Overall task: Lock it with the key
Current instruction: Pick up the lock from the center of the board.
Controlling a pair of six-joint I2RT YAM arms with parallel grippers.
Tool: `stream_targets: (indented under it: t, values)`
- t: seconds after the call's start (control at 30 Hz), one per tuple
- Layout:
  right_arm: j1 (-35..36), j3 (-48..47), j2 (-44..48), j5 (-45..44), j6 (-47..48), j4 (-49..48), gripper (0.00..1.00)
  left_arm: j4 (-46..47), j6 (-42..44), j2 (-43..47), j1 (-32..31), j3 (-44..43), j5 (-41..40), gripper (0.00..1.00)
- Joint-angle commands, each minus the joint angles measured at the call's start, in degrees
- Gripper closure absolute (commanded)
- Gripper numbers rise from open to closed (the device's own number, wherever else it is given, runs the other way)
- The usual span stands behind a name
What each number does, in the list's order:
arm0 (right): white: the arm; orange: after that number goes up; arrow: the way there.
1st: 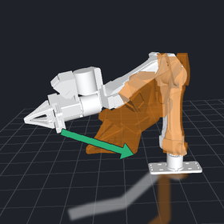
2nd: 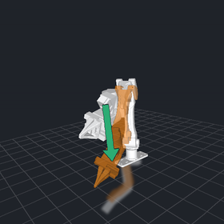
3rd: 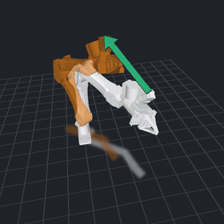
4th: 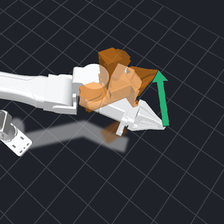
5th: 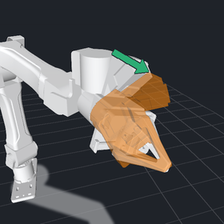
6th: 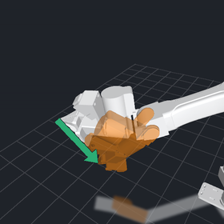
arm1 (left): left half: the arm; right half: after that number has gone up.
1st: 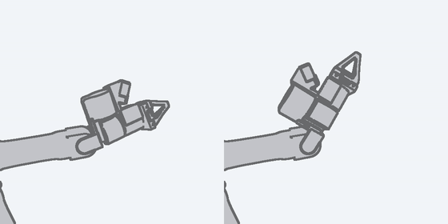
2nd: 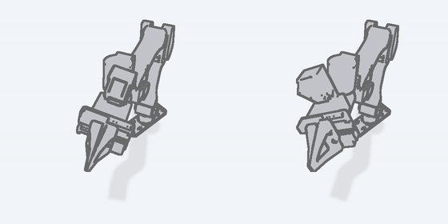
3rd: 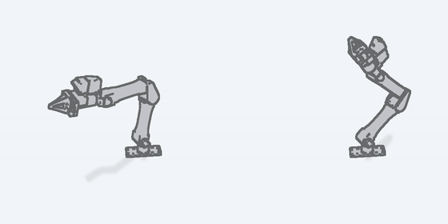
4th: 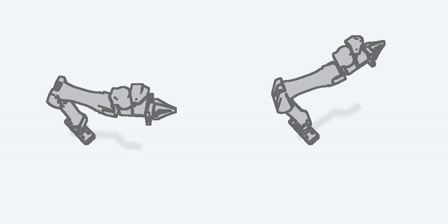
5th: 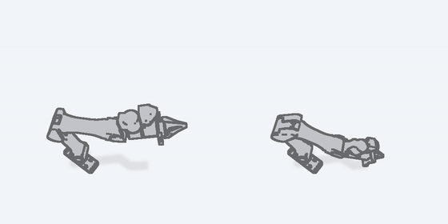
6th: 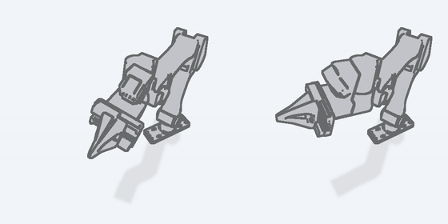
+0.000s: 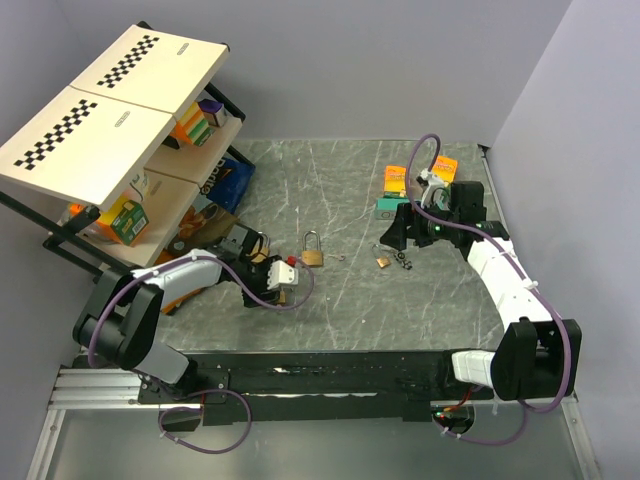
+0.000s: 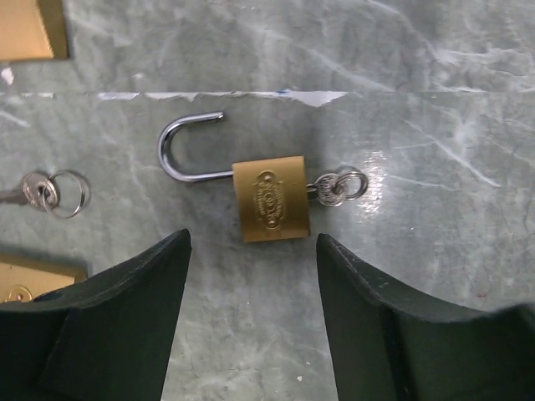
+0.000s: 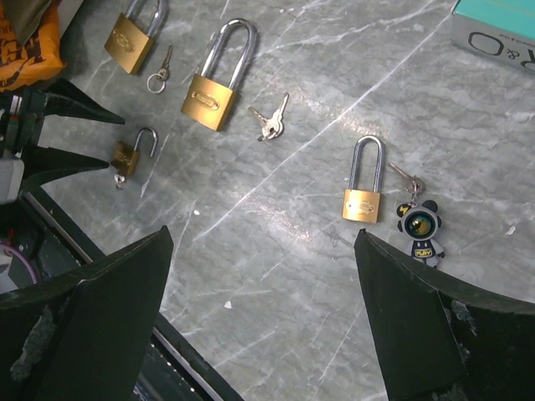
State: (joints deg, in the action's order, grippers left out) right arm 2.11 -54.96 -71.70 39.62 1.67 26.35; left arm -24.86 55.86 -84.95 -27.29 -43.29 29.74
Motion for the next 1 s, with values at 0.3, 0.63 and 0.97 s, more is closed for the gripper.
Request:
stream_targets:
  t: [0.3,0.63,0.97]
  values:
    - [0.18,1.17,1.65,-0.77,0.35,-0.07,0.02,1.57,0.04,-3.12,-2.6,-0.75,1.2,0.48]
    - [0.26,1.25,2.0,0.02,0.35,1.25,0.02,2.27,-2.94,-0.93,-2.68,-1.8,2.95,0.86]
    - [0.18,3.89,3.67,5.38,-8.51,-1.91,0.03,12.7,-28.82,9.7,-8.29,-6.11,3.68,0.99]
